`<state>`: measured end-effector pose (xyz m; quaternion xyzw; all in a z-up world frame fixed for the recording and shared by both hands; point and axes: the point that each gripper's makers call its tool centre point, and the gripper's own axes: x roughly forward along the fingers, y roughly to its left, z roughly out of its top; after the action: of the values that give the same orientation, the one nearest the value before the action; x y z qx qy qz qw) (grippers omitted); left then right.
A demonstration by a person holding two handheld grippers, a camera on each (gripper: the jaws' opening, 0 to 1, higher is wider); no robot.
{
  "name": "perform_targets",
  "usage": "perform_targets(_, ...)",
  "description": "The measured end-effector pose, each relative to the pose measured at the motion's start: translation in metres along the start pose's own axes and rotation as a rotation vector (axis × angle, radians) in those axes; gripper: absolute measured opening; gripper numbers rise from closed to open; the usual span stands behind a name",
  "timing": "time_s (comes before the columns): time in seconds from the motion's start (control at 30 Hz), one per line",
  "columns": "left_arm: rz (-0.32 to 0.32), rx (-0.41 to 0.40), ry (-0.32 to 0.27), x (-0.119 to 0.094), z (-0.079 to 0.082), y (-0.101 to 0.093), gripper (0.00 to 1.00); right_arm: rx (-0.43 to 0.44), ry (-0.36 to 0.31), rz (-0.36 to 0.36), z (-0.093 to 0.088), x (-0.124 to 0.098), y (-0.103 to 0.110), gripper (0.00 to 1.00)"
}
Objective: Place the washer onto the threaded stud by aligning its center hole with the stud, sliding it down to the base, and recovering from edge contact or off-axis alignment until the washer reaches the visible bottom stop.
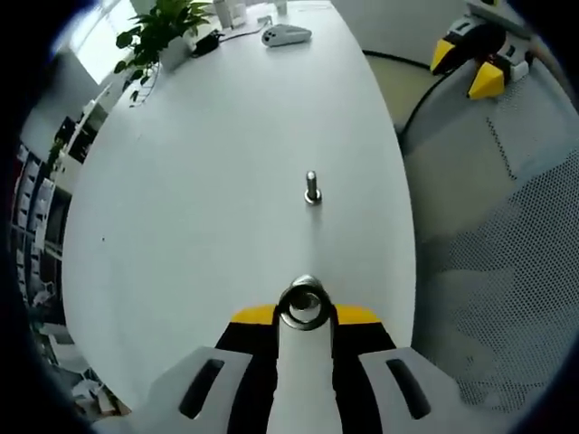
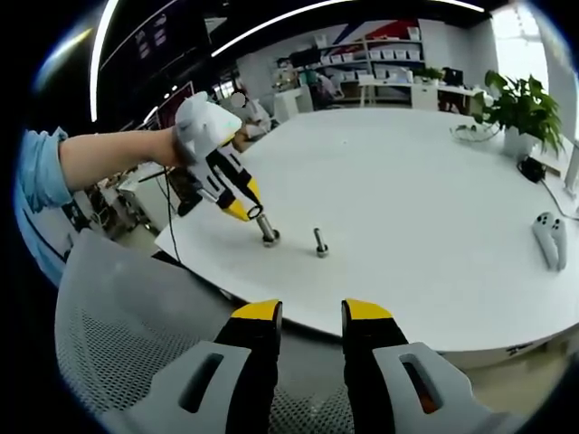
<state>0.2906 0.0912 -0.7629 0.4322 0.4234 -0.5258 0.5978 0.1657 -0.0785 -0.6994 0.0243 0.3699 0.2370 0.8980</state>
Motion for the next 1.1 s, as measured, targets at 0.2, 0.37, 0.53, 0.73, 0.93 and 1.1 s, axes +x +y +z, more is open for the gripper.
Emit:
perform_targets(0.2, -0.012, 0.001, 0.014, 0.006, 0.001, 0.000, 0.19, 0.002, -0.003, 0.000, 0.001, 0.000, 0.000, 0.28)
perform_targets(0.37, -0.015, 0.011, 0.043, 0.010, -0.004, 0.001, 0.19, 0.001, -0.001, 0.001, 0.001, 0.000, 0.000, 0.28)
perform_targets(0.53, -0.023, -0.003, 0.056, 0.016, -0.006, 0.003, 0.19, 0.003, -0.003, 0.000, 0.001, 0.000, 0.000, 0.28)
perform_targets(0.73, -0.032, 0.006, 0.072, 0.026, -0.007, 0.000, 0.19, 0.005, -0.005, -0.001, 0.001, 0.000, -0.001, 0.28)
perform_targets(0.93, -0.035, 0.006, 0.095, 0.029, -0.008, 0.001, 0.19, 0.007, -0.006, -0.002, 0.001, 0.000, -0.001, 0.28)
perform_targets(1.1, -0.032, 0.035, 0.119, 0.035, -0.009, 0.001, 0.19, 0.007, -0.007, -0.002, 0.001, 0.000, -0.001, 0.28)
